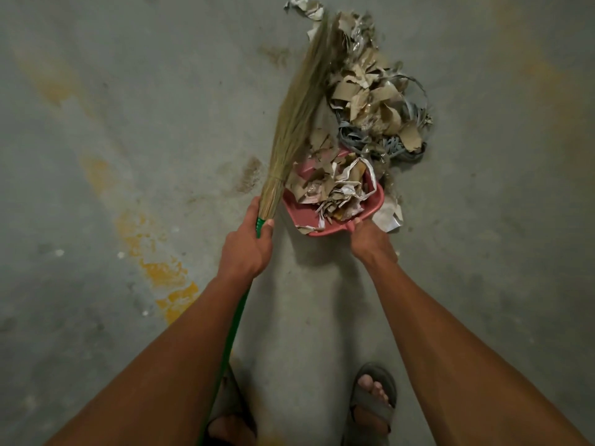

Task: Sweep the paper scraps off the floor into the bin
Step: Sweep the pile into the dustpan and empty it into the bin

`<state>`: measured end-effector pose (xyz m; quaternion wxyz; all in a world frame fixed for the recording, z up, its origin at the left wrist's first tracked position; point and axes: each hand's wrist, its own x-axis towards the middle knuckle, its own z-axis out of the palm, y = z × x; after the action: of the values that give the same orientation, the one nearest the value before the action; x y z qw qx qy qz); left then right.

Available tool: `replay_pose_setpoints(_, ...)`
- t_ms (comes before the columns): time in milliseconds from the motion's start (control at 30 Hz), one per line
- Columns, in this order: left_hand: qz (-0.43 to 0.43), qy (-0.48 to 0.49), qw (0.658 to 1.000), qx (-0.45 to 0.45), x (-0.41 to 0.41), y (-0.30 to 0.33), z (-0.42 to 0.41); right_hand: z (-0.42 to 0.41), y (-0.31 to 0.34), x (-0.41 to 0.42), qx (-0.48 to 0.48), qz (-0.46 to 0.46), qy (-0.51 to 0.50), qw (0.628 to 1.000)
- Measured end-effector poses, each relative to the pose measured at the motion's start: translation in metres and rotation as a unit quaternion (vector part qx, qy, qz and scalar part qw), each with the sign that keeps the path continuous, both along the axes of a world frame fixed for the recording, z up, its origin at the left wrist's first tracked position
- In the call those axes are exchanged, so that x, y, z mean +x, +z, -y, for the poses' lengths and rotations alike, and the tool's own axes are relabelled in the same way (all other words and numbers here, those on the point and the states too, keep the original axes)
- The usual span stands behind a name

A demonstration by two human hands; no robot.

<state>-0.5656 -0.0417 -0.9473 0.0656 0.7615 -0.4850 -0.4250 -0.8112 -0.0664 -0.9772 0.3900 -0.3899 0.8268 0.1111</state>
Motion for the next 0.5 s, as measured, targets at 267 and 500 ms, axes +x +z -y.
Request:
replay_pose_setpoints(267,0.067,-0.109,0.989,0.079,-0.024,-0.022,0.071,-0.013,-0.010,-0.011,0.001,-0.009,0.004,1.000)
replay_pose_setpoints(500,-0.023,-0.130,0.983,0.127,-0.009,0.007,0.030,0.002,-0.013,-0.023,0.002,-0.046,-0.005,0.999)
